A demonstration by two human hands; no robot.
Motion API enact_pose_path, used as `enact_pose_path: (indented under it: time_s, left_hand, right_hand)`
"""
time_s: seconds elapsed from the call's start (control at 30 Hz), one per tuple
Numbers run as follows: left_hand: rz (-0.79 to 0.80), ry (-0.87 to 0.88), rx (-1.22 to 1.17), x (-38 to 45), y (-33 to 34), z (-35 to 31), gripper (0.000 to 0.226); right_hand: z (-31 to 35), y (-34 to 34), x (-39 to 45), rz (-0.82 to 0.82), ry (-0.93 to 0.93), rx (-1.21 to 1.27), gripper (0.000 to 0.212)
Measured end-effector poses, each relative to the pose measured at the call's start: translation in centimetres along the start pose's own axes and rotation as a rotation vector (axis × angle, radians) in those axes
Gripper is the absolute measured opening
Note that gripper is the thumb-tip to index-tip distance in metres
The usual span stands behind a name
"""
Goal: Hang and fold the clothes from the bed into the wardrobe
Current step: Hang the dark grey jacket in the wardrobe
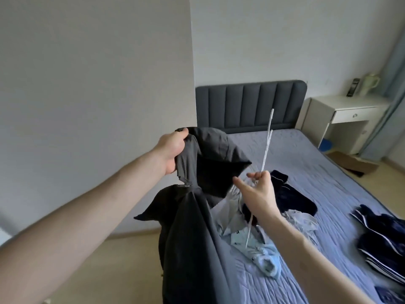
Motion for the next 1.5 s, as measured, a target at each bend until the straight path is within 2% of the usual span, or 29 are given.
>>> enact_pose_path:
  time_s: [0.13, 0.23, 0.27, 0.37, 0.47, 0.53, 0.6, 0.67, 0.73, 0.8, 0.87, 0.93, 0.97, 1.0, 1.1, 1.13, 1.2, 1.3, 1.4, 1.5]
  left_hand:
    - [-0.073, -0.034, -0.129, -1.5, -1.9, 0.5, 0.030]
    - [-0.039, -0.025, -0.193, -3.0, -2.5, -0.1, 0.025]
    - [-0.010, -0.018, -0.225, -3.7, -2.5, -0.6, 0.024]
    - [0.138, 0.029, -0.247, -5.2, -3.0, -2.1, 0.020]
    - [0.258, 0.140, -0.166, -5.5, -5.4, -4.1, 0.017]
    - [0.183, 0.310, -0.020, -4.5, -8.3, -5.7, 0.014]
    - [0.119, 0.479, 0.160, -3.4, -11.2, -6.6, 0.020]
    - [0.214, 0.552, 0.339, -2.5, -12.7, -6.0, 0.028]
    - [0.326, 0.516, 0.463, -1.9, -13.9, -4.3, 0.046]
    - [0.268, 0.503, 0.496, -1.5, -15.1, -1.9, 0.070]
    - [0.082, 0.508, 0.416, -2.0, -16.3, 2.6, 0.079]
    - [-0.153, 0.408, 0.236, -3.8, -17.3, 10.4, 0.073]
    - [-0.211, 0.275, 0.179, -4.9, -17.4, 15.1, 0.073]
    - [-0.200, 0.089, 0.148, -6.2, -16.9, 19.9, 0.078]
    - [0.095, -0.474, 0.027, -9.5, -13.5, 29.3, 0.102]
    - [0.173, -0.570, -0.013, -9.8, -12.3, 30.3, 0.106]
    - [0.241, -0.567, -0.028, -9.2, -10.6, 30.4, 0.102]
    - [0.372, -0.523, -0.019, -7.8, -8.1, 30.0, 0.067]
    - [0.485, -0.534, -0.021, -7.6, -6.1, 30.8, 0.038]
    - [0.401, -0.364, -0.060, -6.9, -6.5, 30.2, 0.032]
  right_hand:
    - [-0.1, 4.4, -10.7, 0.244, -0.018, 0.044, 0.071]
    - [0.4, 7.2, -14.3, 0.257, -0.061, 0.038, 0.085]
    - [0.7, 7.7, -14.1, 0.226, -0.066, 0.026, 0.083]
    - [1.1, 8.3, -12.1, 0.102, -0.046, 0.040, 0.050]
    - [1.3, 7.3, -9.0, 0.100, -0.053, 0.123, 0.043]
    - [1.7, 6.4, -7.0, 0.165, -0.005, 0.208, 0.038]
    - [2.5, 5.9, -5.6, 0.184, 0.102, 0.307, 0.031]
    - [3.3, 5.6, -4.6, 0.141, 0.223, 0.390, 0.027]
    - [4.5, 5.6, -4.1, 0.119, 0.304, 0.464, 0.028]
    - [5.4, 5.7, -3.9, 0.116, 0.320, 0.468, 0.027]
    - [5.8, 5.8, -3.9, 0.110, 0.317, 0.469, 0.027]
    - [5.8, 6.0, -4.1, 0.111, 0.322, 0.455, 0.028]
    - [5.7, 6.2, -4.3, 0.115, 0.326, 0.431, 0.024]
    - [5.5, 6.4, -4.6, 0.114, 0.332, 0.401, 0.022]
    - [4.8, 6.6, -5.0, 0.099, 0.349, 0.376, 0.020]
    - [4.5, 6.7, -5.2, 0.106, 0.356, 0.359, 0.020]
    - [4.1, 6.9, -5.9, 0.136, 0.370, 0.327, 0.022]
    - [3.9, 6.5, -6.5, 0.147, 0.386, 0.325, 0.029]
    - [3.4, 5.8, -6.8, 0.176, 0.408, 0.313, 0.023]
    - [3.0, 4.1, -6.2, 0.217, 0.410, 0.315, 0.022]
Point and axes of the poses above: each hand's wrist, its own x-axis towards the middle knuckle, its own y-axis out of the palm, z = x × y, the point moved 5 cm from there along x, towards the middle knuckle, and after that the axes turned 11 degrees about -z, right-handed, at the moved point
